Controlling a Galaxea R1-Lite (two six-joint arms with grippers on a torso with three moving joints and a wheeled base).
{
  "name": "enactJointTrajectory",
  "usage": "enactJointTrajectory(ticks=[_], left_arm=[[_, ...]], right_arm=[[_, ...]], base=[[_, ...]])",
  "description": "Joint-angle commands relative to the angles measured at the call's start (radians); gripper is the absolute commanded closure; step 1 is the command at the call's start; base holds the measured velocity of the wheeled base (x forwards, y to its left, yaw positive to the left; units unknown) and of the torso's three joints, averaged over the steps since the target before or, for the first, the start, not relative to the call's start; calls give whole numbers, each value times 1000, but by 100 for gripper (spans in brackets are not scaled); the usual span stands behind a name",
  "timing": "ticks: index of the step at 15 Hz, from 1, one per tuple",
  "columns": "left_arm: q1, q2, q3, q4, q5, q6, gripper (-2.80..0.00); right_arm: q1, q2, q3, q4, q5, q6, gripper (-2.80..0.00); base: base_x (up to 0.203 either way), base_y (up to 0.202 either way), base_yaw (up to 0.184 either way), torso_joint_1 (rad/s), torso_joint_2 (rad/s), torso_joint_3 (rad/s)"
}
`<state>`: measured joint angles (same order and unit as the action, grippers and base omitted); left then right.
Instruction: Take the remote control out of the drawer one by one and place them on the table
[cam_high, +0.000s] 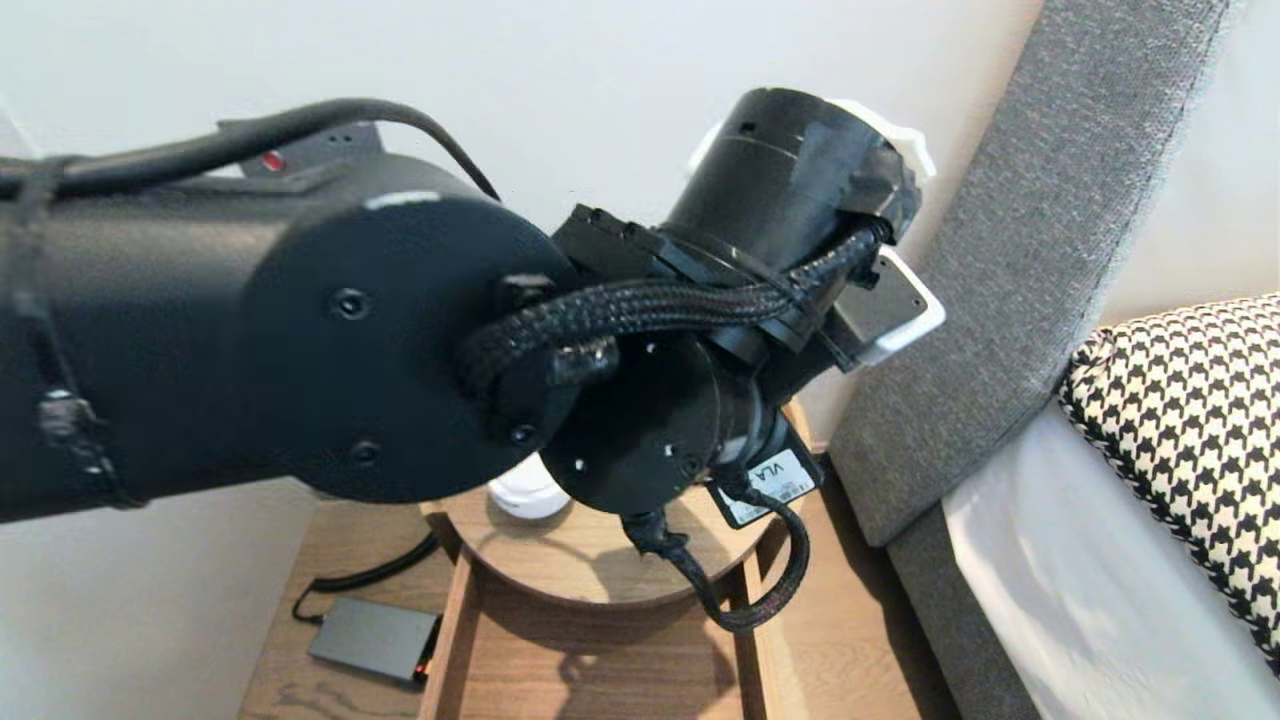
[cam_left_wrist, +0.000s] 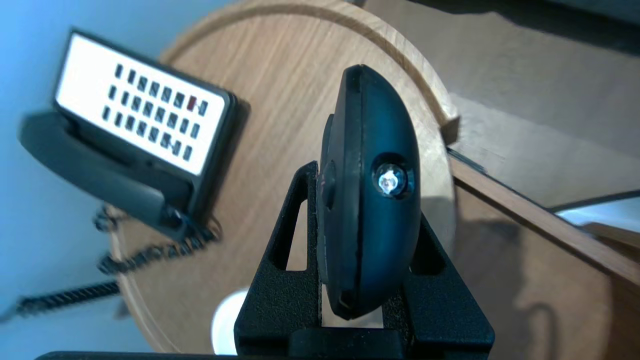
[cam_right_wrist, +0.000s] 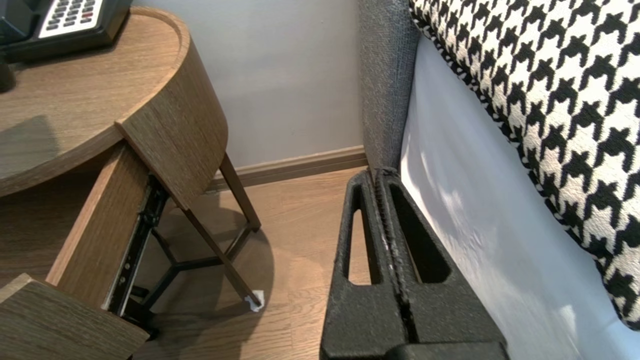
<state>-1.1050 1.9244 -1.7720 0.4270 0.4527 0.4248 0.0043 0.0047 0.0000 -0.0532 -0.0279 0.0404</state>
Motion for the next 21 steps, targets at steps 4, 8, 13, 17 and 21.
enactJointTrajectory(ticks=[4, 8, 13, 17, 21], left_arm=[[-4, 78, 29, -48, 19, 55, 0], [5, 123, 33, -73, 19, 54, 0], [9, 154, 39, -92, 18, 55, 0], [25, 184, 43, -142, 18, 52, 0], [55, 221, 32, -200, 20, 41, 0]], right_arm=[[0, 1, 26, 0, 0, -1, 0], [0, 1, 26, 0, -1, 1, 0], [0, 1, 26, 0, 0, 1, 0], [2, 1, 26, 0, 0, 0, 0], [0, 1, 26, 0, -1, -1, 0]], base=[[0, 0, 0, 0, 0, 0], [0, 0, 0, 0, 0, 0], [0, 0, 0, 0, 0, 0], [0, 0, 0, 0, 0, 0], [0, 0, 0, 0, 0, 0]])
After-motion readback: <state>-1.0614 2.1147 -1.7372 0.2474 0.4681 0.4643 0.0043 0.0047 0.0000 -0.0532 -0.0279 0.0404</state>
